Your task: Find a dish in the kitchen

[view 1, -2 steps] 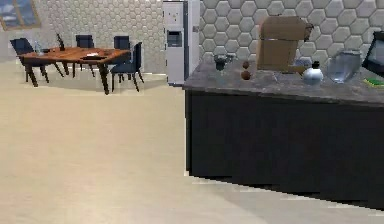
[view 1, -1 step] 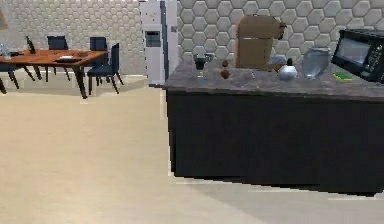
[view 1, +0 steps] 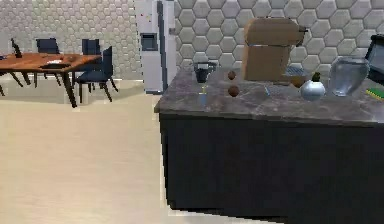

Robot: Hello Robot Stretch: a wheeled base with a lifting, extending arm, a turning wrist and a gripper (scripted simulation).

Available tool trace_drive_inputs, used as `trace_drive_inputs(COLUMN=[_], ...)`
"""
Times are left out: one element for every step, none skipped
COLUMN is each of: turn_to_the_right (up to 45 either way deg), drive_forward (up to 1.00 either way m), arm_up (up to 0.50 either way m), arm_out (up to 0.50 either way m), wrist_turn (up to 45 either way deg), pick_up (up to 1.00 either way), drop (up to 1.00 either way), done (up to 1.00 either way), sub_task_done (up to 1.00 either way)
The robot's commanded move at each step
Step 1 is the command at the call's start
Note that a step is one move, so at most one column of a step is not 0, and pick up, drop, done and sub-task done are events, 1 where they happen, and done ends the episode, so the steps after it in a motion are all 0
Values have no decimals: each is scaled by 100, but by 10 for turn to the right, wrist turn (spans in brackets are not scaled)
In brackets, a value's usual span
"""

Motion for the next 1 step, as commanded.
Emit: trace_drive_inputs(turn_to_the_right=[-300], drive_forward=[0], arm_up=[0], arm_out=[0], wrist_turn=[0], pick_up=[0], drop=[0], done=[0], sub_task_done=[0])
